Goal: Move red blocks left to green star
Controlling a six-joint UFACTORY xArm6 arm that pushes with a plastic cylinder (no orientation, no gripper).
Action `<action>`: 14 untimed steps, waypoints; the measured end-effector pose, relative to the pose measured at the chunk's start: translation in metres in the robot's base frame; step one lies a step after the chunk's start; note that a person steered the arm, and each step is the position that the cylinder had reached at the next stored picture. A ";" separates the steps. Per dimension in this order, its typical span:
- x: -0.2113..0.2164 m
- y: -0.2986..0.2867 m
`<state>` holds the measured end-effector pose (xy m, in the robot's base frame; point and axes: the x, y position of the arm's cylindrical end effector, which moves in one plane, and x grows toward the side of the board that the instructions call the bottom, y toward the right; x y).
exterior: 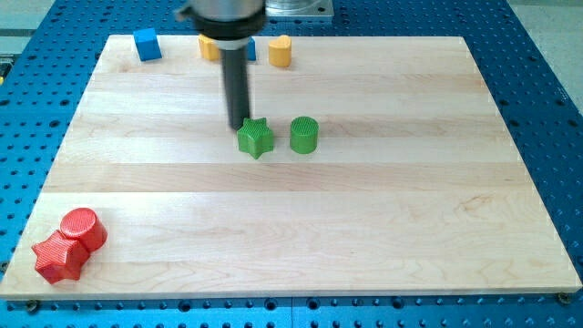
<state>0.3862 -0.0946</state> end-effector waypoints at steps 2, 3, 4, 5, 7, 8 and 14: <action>0.003 -0.135; 0.069 -0.187; 0.153 -0.209; 0.184 -0.209; 0.232 -0.175; 0.231 -0.157; 0.090 -0.029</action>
<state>0.4757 -0.1236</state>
